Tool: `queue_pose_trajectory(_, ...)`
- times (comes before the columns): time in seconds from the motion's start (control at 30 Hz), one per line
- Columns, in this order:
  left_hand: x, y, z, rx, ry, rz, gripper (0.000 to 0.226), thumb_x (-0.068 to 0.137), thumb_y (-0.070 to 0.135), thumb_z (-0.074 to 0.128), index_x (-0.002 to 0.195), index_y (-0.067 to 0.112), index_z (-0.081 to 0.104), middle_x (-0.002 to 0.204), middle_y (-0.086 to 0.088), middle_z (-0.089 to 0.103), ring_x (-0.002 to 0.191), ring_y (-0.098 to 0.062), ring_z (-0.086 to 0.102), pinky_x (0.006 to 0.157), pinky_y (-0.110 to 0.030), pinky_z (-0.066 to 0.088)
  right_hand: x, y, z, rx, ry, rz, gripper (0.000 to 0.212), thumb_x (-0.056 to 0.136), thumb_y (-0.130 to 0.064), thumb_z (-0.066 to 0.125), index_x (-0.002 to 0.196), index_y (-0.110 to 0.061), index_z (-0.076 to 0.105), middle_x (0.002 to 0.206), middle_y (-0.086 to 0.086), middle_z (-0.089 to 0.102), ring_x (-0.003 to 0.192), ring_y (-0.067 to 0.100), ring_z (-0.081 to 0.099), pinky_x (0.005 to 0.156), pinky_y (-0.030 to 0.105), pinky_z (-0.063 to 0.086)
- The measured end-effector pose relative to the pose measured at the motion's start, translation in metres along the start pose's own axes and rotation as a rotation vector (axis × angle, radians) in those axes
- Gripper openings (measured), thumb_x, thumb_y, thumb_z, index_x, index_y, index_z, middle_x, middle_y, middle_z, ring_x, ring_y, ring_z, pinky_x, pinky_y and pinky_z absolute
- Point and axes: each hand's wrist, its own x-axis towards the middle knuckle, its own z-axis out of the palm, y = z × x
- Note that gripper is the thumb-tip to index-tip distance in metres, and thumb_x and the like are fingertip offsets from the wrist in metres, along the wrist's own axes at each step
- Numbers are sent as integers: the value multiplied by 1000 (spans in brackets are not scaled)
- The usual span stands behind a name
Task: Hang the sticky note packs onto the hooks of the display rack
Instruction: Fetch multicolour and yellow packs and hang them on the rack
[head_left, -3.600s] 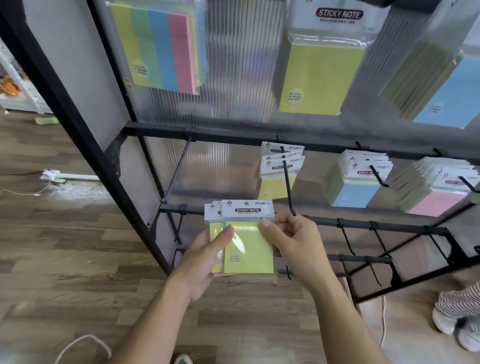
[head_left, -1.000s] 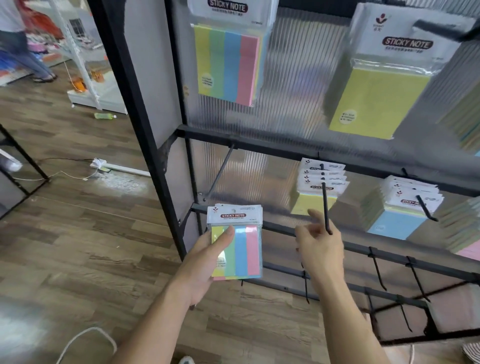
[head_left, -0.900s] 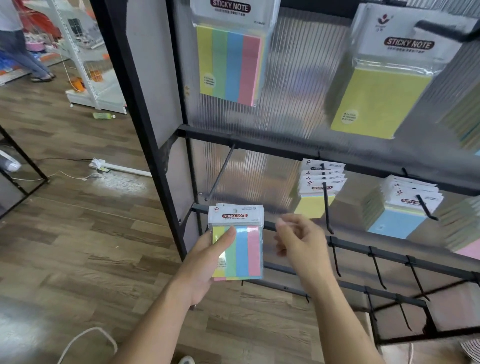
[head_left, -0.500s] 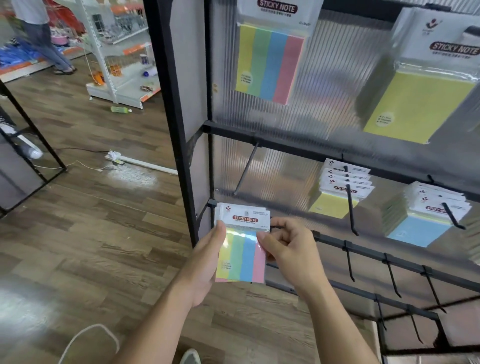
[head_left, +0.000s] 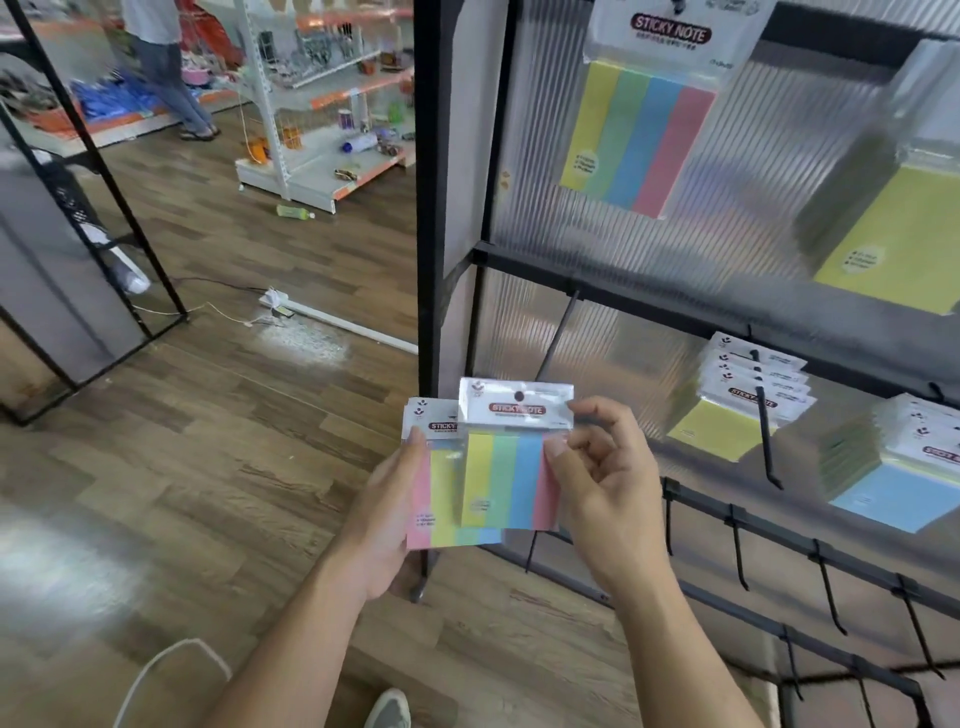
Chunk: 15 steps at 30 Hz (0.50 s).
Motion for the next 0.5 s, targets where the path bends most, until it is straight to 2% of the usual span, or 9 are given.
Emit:
queue_pose_trajectory(0.1,0,1,-6,-16,32,3,38,100,50,35,114,32,65,100,5,77,85,-12,74,60,-27,55,2,0,-2,-111,40,-66,28,93,-2,55,101,-27,62,78,-8,60,68,4,54,63,15,44)
queue_pose_trajectory(0.17,0,2,-9,-24,48,9,37,99,52,36,113,33,64,100,5,77,83,-11,74,60,-27,54,4,2,-2,-167,69,-54,29,94,-6,55,102,-32,64,89,-8,67,79,5,60,70,17,47)
queue_pose_trajectory(0.27,1,4,-13,-17,54,11,36,99,52,36,113,34,64,97,7,77,81,-11,74,57,-25,55,6,4,-1,-213,97,-26,29,95,-9,54,109,-31,66,102,-4,69,90,6,63,76,17,47)
queue_pose_trajectory(0.4,1,10,-22,-20,83,21,36,99,51,37,112,34,65,98,4,77,80,-14,74,55,-26,54,6,0,2,-262,76,-33,30,95,-7,54,110,-32,64,99,-16,64,90,-6,59,73,6,43)
queue_pose_trajectory(0.5,1,16,-33,-36,120,45,35,99,51,37,107,35,66,95,2,77,74,-15,73,50,-25,50,6,1,3,-313,58,-36,30,95,-8,54,116,-25,65,96,-17,62,90,-6,58,72,6,43)
